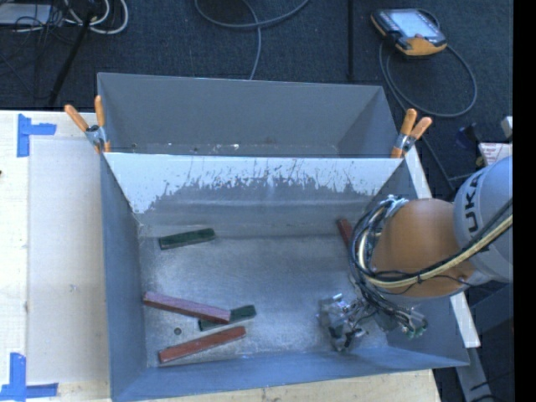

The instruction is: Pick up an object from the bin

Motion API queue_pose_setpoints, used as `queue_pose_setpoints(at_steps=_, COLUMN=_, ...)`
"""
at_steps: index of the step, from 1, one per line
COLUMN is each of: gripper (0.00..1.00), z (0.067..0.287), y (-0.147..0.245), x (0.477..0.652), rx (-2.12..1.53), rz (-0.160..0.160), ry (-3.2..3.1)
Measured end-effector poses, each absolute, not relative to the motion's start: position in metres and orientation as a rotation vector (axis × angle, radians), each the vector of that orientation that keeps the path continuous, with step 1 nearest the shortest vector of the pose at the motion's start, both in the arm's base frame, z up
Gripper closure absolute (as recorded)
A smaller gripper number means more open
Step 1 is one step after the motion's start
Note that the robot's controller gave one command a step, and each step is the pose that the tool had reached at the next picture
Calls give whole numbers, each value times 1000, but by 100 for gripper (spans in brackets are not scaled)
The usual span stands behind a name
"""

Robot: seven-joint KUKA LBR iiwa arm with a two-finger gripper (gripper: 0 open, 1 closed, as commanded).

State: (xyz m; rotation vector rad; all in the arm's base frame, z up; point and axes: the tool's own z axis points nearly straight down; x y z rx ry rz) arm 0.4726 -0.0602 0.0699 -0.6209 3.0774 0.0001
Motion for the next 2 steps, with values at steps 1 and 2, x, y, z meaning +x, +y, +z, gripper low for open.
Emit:
queue_pose_setpoints(at_steps=1, gripper=100, z=70, y=-60, x=473, rx=-622, rz=0, ry=3077)
queue_pose_setpoints(at_steps=2, gripper=100, z=82, y=-29, x=470, rx=-618, rz=0, ry=3082)
